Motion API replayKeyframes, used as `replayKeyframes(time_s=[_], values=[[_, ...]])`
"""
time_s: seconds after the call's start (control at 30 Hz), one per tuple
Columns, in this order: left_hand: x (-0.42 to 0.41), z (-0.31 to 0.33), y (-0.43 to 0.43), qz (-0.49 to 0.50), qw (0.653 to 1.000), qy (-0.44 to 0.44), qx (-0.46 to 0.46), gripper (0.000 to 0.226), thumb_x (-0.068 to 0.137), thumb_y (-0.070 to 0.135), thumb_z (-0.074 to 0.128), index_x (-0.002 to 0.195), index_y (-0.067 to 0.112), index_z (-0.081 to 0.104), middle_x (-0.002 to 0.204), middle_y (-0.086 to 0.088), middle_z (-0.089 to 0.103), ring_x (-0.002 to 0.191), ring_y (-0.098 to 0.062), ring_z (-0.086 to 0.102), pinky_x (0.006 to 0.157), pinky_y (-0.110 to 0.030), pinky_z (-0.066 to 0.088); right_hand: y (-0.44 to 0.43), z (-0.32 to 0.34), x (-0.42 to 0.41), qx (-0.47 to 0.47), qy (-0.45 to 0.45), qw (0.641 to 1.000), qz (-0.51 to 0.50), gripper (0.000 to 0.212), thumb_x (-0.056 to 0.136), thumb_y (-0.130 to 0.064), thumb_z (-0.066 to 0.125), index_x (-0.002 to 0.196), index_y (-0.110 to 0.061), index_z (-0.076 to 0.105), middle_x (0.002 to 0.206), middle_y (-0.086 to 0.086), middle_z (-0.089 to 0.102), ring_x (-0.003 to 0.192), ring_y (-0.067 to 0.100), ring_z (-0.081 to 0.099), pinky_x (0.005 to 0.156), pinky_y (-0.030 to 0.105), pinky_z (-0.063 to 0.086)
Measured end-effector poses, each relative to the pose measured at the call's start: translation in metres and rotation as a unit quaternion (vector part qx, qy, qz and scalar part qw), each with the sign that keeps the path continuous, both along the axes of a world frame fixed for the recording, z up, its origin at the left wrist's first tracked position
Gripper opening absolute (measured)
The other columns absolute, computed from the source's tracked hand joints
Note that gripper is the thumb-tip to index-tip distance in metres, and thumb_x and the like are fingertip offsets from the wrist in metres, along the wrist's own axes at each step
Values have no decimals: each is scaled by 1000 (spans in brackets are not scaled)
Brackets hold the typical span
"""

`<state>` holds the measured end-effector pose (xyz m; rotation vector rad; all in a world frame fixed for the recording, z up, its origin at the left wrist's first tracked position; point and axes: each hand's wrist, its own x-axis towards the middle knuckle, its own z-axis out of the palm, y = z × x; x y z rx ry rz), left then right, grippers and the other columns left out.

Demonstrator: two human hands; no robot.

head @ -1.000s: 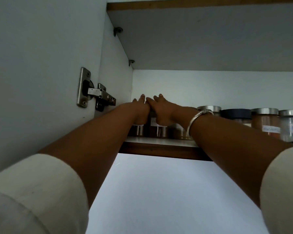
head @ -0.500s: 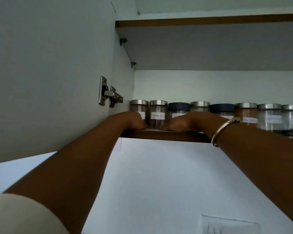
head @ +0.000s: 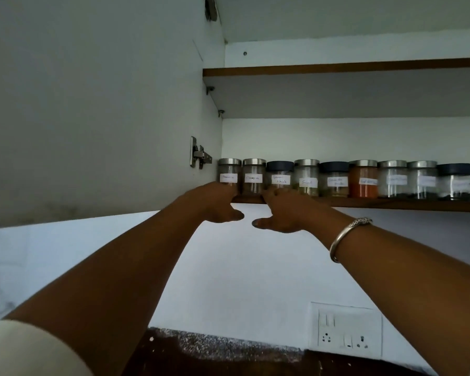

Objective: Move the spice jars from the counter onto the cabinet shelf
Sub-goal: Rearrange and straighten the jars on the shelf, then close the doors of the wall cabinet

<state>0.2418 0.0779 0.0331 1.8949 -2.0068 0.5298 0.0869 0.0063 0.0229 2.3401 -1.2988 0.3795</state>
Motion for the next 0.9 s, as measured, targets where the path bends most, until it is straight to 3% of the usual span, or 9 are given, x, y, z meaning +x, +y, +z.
replayKeyframes(time_s=[0.07,0.17,0.3,0.57,0.73,0.9], values=[[-3,-4,25,-3,1000,3,-2,61,90,37,56,143,15,33,143,-8,42,127,-23,44,95,-27,37,21,-1,-4,34,-12,999,33,81,83,-64,49,146,-22,24,146,9,38,131,29,39,103,44,40],[-3,-10,60,20,1000,2,-8,64,89,40,57,143,14,32,142,-10,41,129,-24,41,101,-32,36,54,-4,-10,45,-11,997,67,79,84,-58,54,147,-23,22,142,6,43,126,27,45,100,41,44],[-5,-13,112,40,998,14,-39,59,88,39,59,138,15,39,133,-12,47,122,-26,46,98,-34,39,100,-10,-23,41,-11,993,109,77,82,-56,58,146,-24,27,148,1,36,133,24,39,105,38,40],[-35,-23,196,57,993,60,-81,55,86,39,61,133,16,46,134,-8,51,116,-25,51,95,-32,40,174,-33,-72,64,-18,991,113,75,83,-56,57,145,-27,25,145,5,35,132,28,36,102,44,40],[-54,-35,248,78,993,12,-92,55,85,43,60,132,18,46,131,-5,53,118,-24,51,98,-38,44,218,-42,-76,69,-32,985,154,74,84,-54,58,145,-26,26,143,6,37,130,28,37,100,42,41],[-50,-35,296,103,981,-4,-165,48,86,40,59,126,16,50,126,-8,55,111,-27,55,92,-39,47,264,-53,-53,53,-49,972,222,71,85,-51,58,143,-26,28,140,7,40,128,28,39,98,41,42]])
